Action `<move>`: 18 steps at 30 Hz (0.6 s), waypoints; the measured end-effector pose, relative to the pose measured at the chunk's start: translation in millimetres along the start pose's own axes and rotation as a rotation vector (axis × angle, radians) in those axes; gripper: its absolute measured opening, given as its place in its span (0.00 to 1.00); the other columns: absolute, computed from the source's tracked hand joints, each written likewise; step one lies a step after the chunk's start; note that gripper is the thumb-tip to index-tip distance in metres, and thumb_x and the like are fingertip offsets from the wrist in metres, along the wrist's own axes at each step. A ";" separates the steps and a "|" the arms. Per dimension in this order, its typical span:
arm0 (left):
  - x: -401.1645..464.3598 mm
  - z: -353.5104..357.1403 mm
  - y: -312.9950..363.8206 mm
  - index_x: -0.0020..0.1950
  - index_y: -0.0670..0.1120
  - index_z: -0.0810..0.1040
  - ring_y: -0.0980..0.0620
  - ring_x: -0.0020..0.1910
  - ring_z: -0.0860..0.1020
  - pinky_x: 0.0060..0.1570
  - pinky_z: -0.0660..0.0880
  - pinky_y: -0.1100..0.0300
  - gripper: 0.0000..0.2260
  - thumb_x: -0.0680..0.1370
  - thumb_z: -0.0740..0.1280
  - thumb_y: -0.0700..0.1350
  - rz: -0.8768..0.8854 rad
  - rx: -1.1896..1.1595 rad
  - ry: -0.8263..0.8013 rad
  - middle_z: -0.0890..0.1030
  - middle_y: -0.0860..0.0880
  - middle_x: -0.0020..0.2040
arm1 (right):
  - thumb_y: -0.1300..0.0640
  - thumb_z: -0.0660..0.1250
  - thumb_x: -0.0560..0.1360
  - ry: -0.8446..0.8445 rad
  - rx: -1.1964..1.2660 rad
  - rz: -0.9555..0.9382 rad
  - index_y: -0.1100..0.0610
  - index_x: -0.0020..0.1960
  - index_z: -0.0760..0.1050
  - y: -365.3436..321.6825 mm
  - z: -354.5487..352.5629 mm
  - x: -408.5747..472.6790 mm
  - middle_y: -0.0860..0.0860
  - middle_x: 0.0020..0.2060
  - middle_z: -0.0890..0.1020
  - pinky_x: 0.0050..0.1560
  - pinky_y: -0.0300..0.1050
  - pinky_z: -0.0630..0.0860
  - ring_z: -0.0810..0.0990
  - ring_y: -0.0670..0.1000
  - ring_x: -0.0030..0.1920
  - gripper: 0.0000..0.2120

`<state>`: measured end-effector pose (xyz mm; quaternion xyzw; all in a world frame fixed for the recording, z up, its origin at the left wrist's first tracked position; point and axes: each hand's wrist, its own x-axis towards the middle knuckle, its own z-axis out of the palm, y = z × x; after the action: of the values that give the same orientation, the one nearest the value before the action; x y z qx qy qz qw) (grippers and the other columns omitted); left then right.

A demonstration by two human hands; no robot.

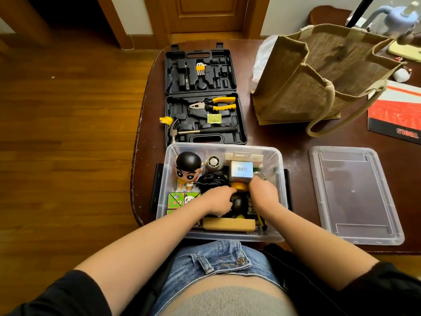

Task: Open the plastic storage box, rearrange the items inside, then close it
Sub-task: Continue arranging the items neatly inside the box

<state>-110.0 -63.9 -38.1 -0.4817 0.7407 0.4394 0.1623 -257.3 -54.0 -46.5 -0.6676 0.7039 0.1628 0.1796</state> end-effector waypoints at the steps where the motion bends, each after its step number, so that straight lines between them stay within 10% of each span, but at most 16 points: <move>1: -1.4 -0.5 -0.3 0.77 0.45 0.59 0.44 0.69 0.68 0.65 0.70 0.51 0.25 0.80 0.60 0.40 0.003 -0.011 0.003 0.65 0.44 0.74 | 0.72 0.58 0.75 0.008 -0.010 -0.016 0.65 0.59 0.70 -0.7 -1.7 1.4 0.58 0.50 0.80 0.35 0.44 0.70 0.81 0.57 0.47 0.14; 9: -9.0 -9.5 -2.6 0.75 0.45 0.62 0.46 0.72 0.64 0.69 0.63 0.55 0.23 0.81 0.61 0.42 0.026 -0.110 0.067 0.65 0.45 0.74 | 0.64 0.59 0.75 0.024 0.090 -0.024 0.58 0.53 0.70 7.3 -26.9 -17.2 0.53 0.42 0.80 0.33 0.44 0.68 0.78 0.56 0.40 0.08; 18: -15.4 -12.2 8.5 0.66 0.52 0.74 0.57 0.44 0.73 0.50 0.72 0.61 0.19 0.76 0.69 0.44 0.190 -0.260 0.094 0.76 0.49 0.60 | 0.59 0.60 0.80 -0.482 0.650 -0.150 0.55 0.49 0.69 31.8 -44.2 -46.9 0.50 0.32 0.79 0.36 0.44 0.79 0.77 0.48 0.31 0.01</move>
<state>-107.6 -63.6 -16.9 -0.4463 0.7267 0.5219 0.0214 -288.5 -31.6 14.2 -0.5683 0.6059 0.0705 0.5523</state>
